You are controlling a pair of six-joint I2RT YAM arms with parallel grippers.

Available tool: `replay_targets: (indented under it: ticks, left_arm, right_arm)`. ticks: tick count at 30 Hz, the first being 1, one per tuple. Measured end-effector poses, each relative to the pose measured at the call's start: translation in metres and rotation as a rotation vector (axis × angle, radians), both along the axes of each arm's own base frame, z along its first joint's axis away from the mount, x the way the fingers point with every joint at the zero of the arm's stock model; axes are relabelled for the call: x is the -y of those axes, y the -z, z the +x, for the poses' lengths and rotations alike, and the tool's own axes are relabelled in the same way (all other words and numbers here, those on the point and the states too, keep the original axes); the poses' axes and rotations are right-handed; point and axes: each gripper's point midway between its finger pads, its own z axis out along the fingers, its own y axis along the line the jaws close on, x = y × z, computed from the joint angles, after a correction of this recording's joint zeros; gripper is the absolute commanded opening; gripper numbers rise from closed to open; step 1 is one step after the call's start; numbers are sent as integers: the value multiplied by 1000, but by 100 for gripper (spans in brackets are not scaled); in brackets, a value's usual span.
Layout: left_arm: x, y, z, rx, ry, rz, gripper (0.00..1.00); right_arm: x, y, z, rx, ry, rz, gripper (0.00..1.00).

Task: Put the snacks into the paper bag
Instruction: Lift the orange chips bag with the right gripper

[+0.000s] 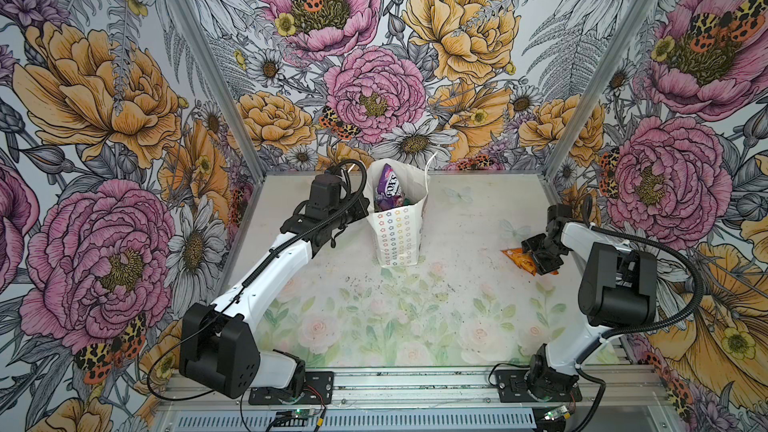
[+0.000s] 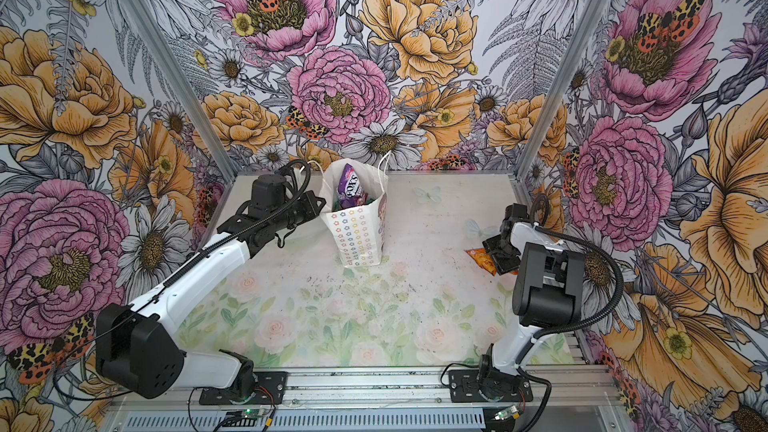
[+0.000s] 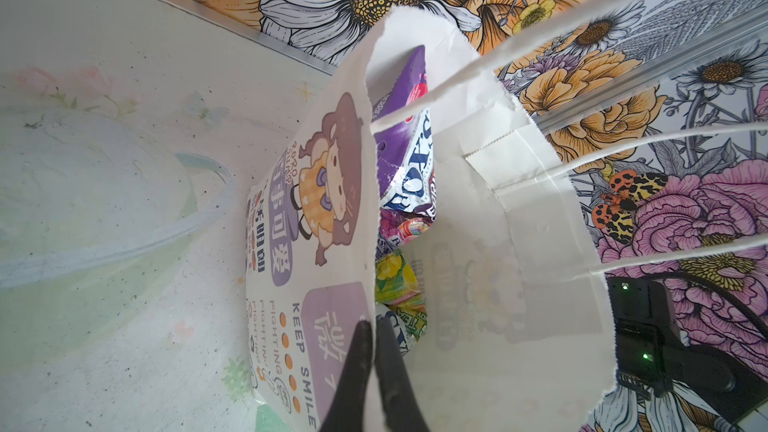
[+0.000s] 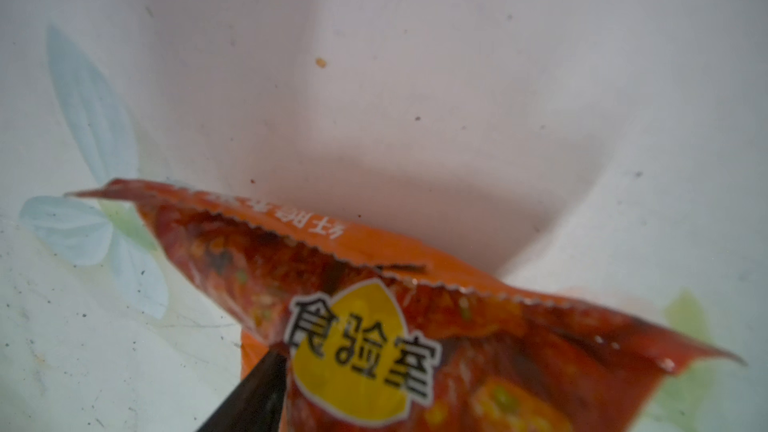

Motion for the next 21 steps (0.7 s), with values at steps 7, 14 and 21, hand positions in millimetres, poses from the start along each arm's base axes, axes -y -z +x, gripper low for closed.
replay_targets:
  ticks: [7,14,21]
  left_arm:
    - [0,0,0,0,-1,0,0]
    - [0,0,0,0,0,0,0]
    - [1,0,0,0,1,0,0]
  right_arm:
    - [0,-11,2,51,-20,-18,39]
    - [1,-35,5,129,-41,-49,30]
    - [-1,-79,14,267,-89,-114,24]
